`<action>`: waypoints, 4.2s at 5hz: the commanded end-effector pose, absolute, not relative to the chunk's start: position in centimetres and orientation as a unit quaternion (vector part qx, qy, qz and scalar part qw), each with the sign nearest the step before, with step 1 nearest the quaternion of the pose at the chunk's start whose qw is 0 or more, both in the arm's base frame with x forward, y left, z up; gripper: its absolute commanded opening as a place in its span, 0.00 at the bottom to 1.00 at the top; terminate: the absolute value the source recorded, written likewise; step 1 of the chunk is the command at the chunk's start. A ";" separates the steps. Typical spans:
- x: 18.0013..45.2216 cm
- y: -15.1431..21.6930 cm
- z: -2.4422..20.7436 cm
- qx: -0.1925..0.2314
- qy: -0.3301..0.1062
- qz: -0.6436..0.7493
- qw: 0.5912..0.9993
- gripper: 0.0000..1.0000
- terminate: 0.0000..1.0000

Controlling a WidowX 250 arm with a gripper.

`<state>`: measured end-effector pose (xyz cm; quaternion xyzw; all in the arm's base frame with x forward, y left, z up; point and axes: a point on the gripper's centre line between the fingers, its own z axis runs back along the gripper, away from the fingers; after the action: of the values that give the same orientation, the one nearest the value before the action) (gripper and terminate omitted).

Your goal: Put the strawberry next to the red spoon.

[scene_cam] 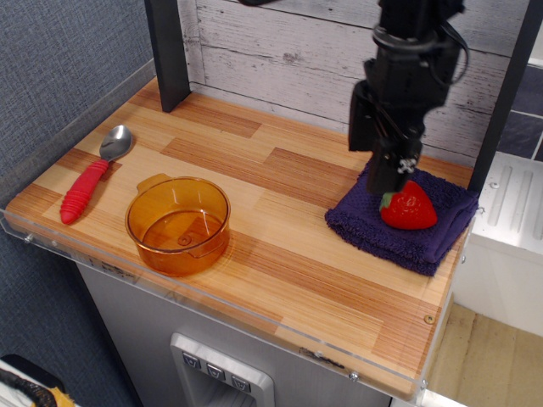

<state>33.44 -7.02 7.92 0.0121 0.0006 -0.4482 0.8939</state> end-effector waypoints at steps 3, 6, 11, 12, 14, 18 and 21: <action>34.6 -9.3 5.9 0.072 -0.001 -0.443 0.894 1.00 0.00; 34.6 -9.3 4.0 0.038 0.036 -0.438 0.898 1.00 0.00; 32.1 -3.3 9.2 0.074 -0.014 -0.365 0.928 0.00 0.00; 29.7 -0.3 9.4 0.081 -0.003 -0.295 0.952 0.00 0.00; 29.9 5.1 8.9 0.075 -0.031 -0.220 0.972 0.00 0.00; 29.9 13.1 5.4 0.105 -0.062 -0.132 0.984 0.00 0.00; 30.1 13.8 3.8 0.076 -0.034 -0.127 0.988 0.00 0.00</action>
<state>31.31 13.99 2.91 0.0669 -0.0209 -0.1341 0.9885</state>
